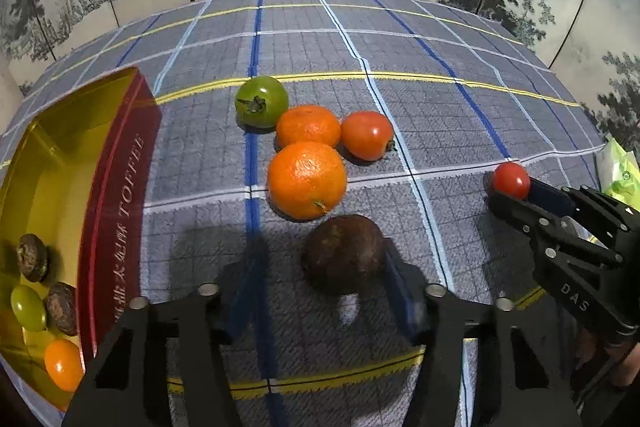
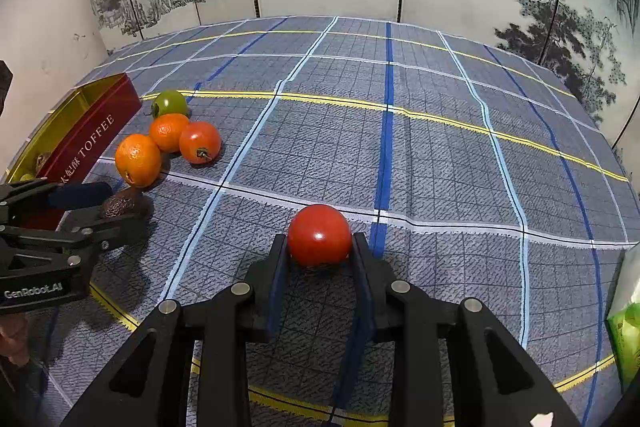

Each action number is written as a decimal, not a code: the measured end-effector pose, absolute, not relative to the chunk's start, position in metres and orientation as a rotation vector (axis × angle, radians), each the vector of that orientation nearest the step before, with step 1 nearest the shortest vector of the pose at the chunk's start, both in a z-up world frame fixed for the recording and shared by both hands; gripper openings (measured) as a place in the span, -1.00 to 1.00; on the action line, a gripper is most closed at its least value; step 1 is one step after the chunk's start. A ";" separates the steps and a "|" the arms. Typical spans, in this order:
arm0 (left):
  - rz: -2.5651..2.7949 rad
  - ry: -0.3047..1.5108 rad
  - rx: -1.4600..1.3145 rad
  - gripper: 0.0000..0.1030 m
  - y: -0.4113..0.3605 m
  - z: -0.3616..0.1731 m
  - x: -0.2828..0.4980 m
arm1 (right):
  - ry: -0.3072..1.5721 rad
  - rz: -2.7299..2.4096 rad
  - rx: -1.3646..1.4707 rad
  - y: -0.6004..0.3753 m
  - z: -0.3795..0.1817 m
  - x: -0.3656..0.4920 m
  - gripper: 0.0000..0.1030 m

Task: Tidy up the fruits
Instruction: 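Grasp a brown passion fruit with the left gripper while the right gripper holds the tomato, then carry the passion fruit into the gold tin with the left gripper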

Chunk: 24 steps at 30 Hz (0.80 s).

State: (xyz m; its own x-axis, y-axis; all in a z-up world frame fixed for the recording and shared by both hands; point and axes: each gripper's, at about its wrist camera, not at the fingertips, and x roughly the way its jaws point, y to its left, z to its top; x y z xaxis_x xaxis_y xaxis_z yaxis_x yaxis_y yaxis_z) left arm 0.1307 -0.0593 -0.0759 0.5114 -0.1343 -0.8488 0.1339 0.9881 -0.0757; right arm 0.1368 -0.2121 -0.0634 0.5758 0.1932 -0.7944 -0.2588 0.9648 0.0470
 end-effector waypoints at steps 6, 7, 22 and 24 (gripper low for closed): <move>-0.180 1.011 -0.013 -0.32 -0.055 -0.072 0.122 | 0.920 0.265 -0.077 -0.212 -0.063 0.137 -0.43; -0.184 1.010 -0.020 -0.33 -0.053 -0.071 0.121 | 0.920 0.265 -0.077 -0.212 -0.063 0.137 -0.43; -0.160 0.988 -0.075 -0.37 -0.022 -0.046 0.099 | 0.918 0.259 -0.090 -0.212 -0.064 0.136 -0.44; -0.155 0.976 -0.079 -0.37 -0.018 -0.039 0.096 | 0.918 0.259 -0.090 -0.212 -0.064 0.136 -0.44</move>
